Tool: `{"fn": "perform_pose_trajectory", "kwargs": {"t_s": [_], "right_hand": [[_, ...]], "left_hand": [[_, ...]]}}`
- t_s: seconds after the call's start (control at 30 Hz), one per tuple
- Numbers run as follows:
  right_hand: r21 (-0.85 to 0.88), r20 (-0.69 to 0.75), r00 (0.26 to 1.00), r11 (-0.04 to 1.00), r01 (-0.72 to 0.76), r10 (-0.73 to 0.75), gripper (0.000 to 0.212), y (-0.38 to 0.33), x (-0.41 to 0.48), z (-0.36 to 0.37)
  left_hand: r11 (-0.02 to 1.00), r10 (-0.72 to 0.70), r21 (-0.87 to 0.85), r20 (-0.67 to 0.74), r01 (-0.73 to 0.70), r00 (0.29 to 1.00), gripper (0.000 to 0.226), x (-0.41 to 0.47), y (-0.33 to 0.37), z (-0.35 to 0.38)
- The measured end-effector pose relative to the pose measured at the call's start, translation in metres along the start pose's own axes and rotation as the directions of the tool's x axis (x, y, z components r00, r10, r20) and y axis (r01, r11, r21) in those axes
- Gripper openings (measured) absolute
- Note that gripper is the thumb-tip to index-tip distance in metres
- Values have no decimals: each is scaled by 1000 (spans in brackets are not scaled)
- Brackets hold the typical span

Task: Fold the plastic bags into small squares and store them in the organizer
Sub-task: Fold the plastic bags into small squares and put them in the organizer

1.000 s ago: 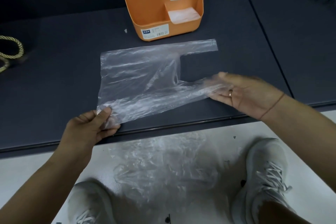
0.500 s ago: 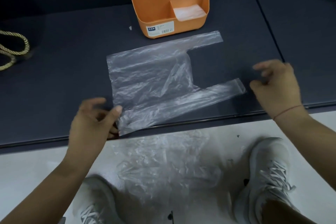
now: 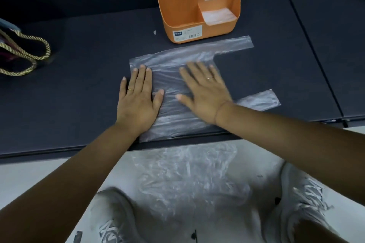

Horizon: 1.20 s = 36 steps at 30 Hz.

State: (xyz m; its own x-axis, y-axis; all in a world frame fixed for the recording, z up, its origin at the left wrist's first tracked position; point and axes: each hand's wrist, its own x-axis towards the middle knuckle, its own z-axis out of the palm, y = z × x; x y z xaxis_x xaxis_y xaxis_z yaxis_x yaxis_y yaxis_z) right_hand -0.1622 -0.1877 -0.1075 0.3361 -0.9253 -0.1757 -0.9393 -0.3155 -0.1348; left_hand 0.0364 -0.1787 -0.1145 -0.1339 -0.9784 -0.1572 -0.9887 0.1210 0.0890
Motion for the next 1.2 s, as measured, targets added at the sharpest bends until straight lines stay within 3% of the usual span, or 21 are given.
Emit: {"fn": "perform_pose_trajectory", "kwargs": {"t_s": [0.17,0.33,0.47,0.57,0.63,0.77,0.9,0.97,1.07,1.2], "right_hand": [[-17,-47,966,966,-256,255,82,74,-31,-3],[130,-177,914,929,-345,365,89,114,-56,-6],[169,-260,948,975,-142,183,72,77,-72,-11],[96,-174,974,982,162,-144,69,26,-82,5],[4,-113,967,974,228,-227,74,14,-86,18],[-53,-82,992,995,90,-94,81,49,-88,17],[11,-107,990,995,-96,97,77,94,-102,10],[119,-164,960,971,-208,226,71,107,-107,7],[322,-254,858,875,-360,446,57,106,-110,-8],[399,-90,819,774,-492,567,32,97,-108,-20]], "left_hand": [[1000,21,18,10,-21,1000,75,7,-6,-2],[978,205,77,-199,-193,958,74,-24,1,-5],[918,395,96,-165,-384,904,73,-65,31,7],[909,411,123,-109,-398,905,77,-77,38,21],[921,381,124,-97,-369,919,82,-79,34,24],[920,365,187,-84,-345,927,86,-85,14,21],[923,340,220,-82,-316,937,87,-90,-1,21],[929,321,217,-72,-299,944,89,-91,-4,21],[936,309,199,-73,-289,948,90,-92,-6,20],[957,283,108,-129,-271,950,90,-90,1,17]]}}
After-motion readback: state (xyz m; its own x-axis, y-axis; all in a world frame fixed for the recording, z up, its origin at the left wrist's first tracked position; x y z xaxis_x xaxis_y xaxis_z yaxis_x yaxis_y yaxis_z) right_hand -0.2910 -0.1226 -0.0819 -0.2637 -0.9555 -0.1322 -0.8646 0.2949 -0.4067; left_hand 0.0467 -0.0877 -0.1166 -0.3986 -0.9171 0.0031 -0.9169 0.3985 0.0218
